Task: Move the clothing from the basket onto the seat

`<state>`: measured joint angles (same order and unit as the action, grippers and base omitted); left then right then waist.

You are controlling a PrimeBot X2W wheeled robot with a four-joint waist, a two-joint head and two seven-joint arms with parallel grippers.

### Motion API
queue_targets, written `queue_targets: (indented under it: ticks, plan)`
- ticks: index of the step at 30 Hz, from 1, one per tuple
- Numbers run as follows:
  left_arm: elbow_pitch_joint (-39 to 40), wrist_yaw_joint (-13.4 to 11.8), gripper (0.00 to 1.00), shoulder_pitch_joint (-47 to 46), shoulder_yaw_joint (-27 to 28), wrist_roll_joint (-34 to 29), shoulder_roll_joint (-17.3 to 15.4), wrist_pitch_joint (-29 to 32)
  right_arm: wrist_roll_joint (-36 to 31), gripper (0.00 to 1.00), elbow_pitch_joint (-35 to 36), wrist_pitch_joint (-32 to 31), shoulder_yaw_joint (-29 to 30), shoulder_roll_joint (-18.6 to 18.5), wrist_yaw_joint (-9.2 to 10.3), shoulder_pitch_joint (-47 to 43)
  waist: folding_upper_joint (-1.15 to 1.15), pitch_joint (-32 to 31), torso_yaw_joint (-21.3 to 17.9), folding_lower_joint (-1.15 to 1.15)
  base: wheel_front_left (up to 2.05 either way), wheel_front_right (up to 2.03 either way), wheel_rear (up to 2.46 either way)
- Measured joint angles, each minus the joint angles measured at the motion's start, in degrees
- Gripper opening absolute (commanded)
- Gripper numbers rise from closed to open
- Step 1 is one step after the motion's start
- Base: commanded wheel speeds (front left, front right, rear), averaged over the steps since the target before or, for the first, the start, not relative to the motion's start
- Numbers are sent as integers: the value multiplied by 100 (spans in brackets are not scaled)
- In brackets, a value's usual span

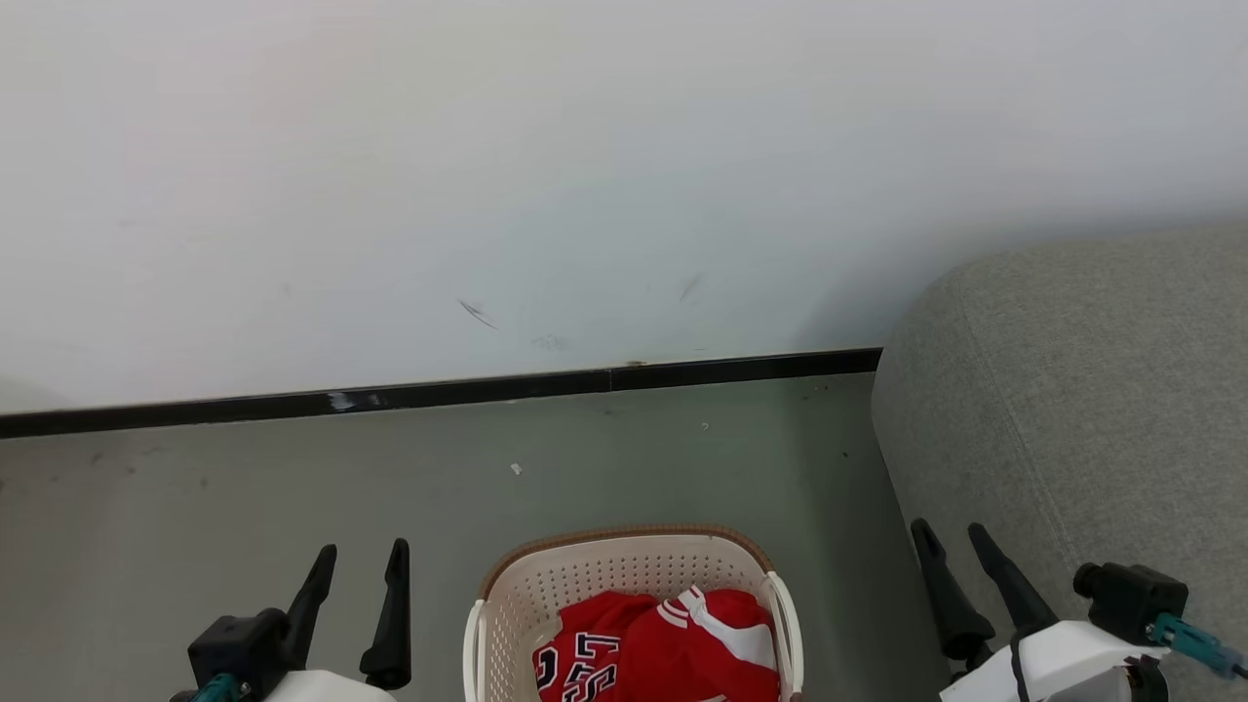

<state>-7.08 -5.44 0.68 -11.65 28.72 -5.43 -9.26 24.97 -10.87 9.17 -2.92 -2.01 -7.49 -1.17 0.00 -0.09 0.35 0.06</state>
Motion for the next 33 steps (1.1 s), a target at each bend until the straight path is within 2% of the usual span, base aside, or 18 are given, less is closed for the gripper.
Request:
queue_targets:
  ticks: [25,33]
  plan:
    - [74,-452,100,0,-201,-1824,9,-500,-2038,100,294,502,-319,-16,0,0,0,50,9,-2,0,0,0]
    - [-16,-456,100,0,-145,-1811,32,-503,-2102,100,299,502,-315,-18,-1,0,0,57,14,-3,0,0,0]
